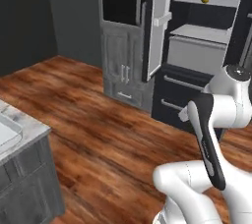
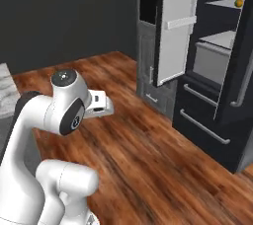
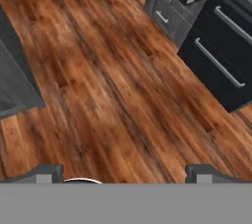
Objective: Pick up both oranges from the fridge and place them inside the tupperware on the counter.
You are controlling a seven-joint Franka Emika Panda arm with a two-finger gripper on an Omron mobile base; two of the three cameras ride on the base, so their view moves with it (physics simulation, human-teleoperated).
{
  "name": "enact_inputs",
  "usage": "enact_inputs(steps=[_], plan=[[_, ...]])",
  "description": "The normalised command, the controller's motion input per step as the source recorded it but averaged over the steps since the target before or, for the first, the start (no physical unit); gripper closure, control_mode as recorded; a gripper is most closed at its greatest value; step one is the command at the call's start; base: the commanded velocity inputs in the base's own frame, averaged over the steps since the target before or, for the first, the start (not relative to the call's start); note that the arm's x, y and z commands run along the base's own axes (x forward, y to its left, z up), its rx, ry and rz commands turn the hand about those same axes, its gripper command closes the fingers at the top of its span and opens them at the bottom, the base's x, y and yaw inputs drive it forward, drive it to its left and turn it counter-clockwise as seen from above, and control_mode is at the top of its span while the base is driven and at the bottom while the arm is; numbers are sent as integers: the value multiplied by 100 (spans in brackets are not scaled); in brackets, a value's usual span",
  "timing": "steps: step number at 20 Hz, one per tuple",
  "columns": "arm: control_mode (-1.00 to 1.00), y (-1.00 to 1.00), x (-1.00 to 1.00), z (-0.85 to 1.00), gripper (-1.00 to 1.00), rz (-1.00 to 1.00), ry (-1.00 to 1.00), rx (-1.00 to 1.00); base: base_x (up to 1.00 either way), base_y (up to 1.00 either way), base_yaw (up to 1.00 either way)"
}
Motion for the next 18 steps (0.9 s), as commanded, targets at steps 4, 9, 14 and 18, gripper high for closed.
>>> enact_inputs(steps=[4,9,14,18], plan=[[100,0,0,0,-100,0,0,0,0,-54,-63],[100,0,0,0,-100,0,0,0,26,2,-56],[100,0,0,0,-100,0,0,0,52,33,-49],[100,0,0,0,-100,0,0,0,72,49,-43]])
